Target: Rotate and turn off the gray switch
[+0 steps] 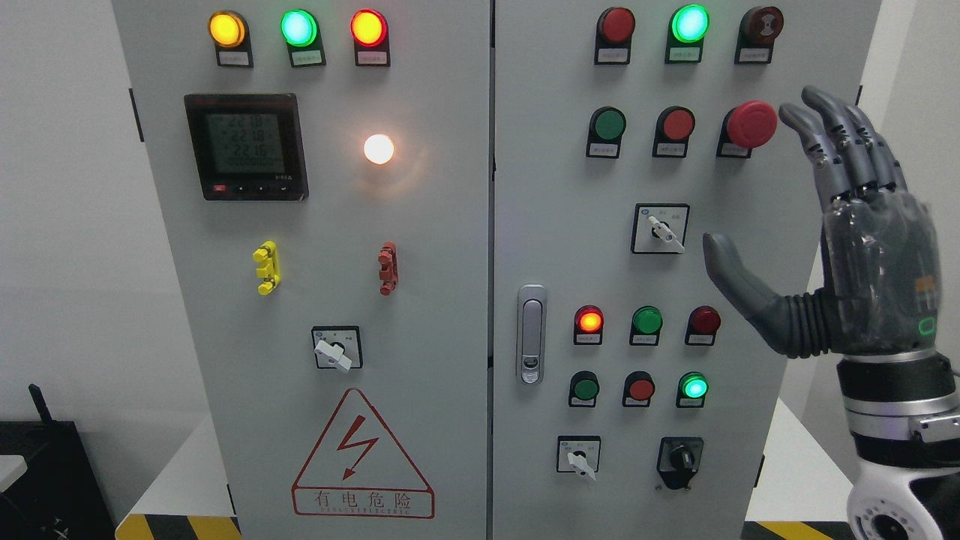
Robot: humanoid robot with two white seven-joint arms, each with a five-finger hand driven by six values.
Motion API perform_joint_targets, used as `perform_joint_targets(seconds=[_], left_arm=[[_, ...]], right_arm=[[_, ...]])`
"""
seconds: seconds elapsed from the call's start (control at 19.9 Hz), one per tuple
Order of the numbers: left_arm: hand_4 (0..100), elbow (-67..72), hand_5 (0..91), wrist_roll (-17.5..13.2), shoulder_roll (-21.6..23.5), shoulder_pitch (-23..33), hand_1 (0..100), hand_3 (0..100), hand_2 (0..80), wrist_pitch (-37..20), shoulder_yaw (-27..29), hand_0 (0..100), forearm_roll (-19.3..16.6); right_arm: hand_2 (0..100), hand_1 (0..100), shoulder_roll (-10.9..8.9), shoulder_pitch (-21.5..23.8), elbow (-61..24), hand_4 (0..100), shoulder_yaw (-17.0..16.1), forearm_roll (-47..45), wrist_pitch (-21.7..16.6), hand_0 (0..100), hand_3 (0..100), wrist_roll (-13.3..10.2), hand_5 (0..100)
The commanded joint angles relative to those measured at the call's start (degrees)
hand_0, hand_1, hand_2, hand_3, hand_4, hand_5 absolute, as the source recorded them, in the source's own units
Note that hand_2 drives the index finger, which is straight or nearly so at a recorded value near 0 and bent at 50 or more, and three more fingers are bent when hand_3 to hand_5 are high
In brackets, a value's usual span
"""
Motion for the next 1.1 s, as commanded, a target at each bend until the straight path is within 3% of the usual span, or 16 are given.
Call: perform_joint_targets(seconds=[0.0, 0.25, 0.4, 0.95, 1.05], left_arm=[[0, 0.8, 0.0, 0.0, 0.0, 0.0, 39, 0, 0.0, 0.0, -0.1, 12, 0.0], [0, 0.8, 0.0, -0.1, 0.0, 0.0, 39, 0, 0.0, 0.0, -0.1, 12, 0.0], [0, 0.8, 0.0, 0.0, 0.0, 0.0, 39, 0, 0.0, 0.0, -0.1, 12, 0.0], [0, 0.8, 0.0, 0.0, 0.0, 0.0, 39, 0, 0.0, 0.0, -0.1, 12, 0.0], [0, 0.8, 0.0, 0.0, 0.0, 0.0, 39, 0, 0.0, 0.0, -0.1, 12, 0.0]], right_arm=[[5, 25, -0.94, 0.4, 0.1, 0, 0.3, -0.1, 0.1, 26, 0, 0.0, 0], [7, 26, -1.29, 0.4, 0.5, 0, 0.4, -0.1, 1.4, 26, 5, 0.1, 0], [8, 27, -2.61, 0.5, 0.5, 0, 0.5, -0.2, 2.0, 26, 5, 0.0, 0], [7, 27, -2.26, 0.5, 0.5, 0, 0.4, -0.2, 2.0, 27, 6, 0.0, 0], [9, 27, -2.0, 0.4, 0.5, 0, 0.5, -0.2, 2.1, 27, 9, 0.0, 0]])
